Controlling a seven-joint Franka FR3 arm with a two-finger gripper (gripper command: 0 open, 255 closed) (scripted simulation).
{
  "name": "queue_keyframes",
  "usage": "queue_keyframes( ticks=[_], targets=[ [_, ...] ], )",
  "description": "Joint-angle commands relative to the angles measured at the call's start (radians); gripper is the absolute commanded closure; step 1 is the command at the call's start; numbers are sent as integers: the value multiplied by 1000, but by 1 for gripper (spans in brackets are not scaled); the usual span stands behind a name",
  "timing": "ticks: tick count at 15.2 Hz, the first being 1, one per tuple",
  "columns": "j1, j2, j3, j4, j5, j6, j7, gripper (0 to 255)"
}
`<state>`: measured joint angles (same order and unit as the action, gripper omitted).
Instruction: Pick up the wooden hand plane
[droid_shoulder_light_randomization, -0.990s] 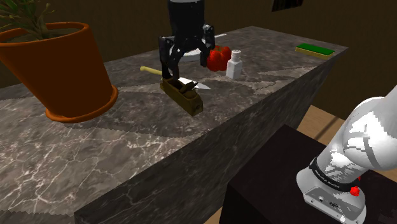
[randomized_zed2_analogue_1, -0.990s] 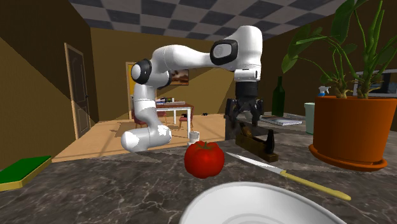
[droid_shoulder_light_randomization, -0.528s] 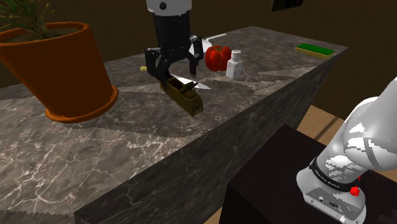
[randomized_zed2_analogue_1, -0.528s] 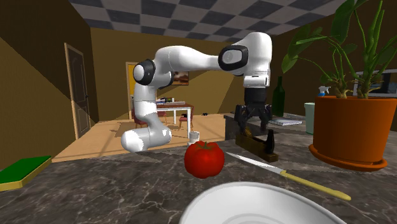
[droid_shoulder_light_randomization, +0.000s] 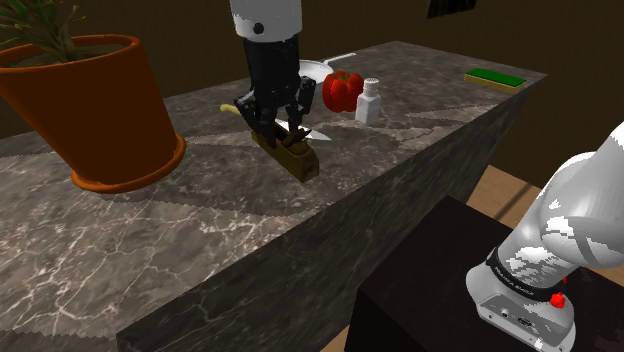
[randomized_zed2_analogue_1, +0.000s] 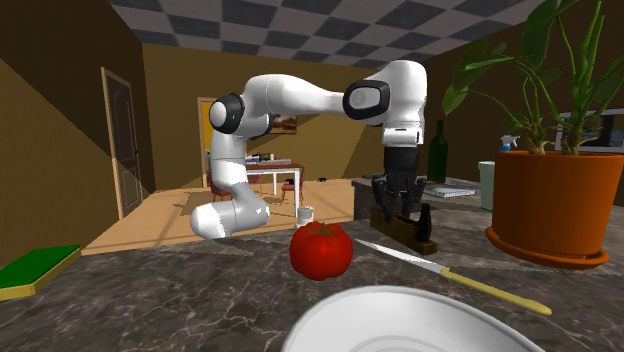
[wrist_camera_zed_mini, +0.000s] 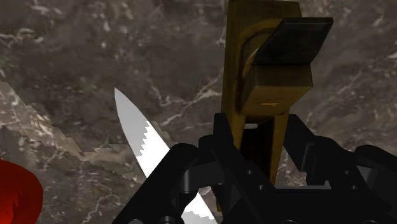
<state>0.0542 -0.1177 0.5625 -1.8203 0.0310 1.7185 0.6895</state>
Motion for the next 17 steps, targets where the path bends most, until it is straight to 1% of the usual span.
queue_keyframes(
  ticks=[1, 6, 17],
  targets=[
    [0, 1, 0, 0, 0, 0, 0, 255],
    [0, -1, 0, -3, 0, 2, 0, 255],
    [-1, 29, 3, 175, -15, -151, 9, 255]
  ],
)
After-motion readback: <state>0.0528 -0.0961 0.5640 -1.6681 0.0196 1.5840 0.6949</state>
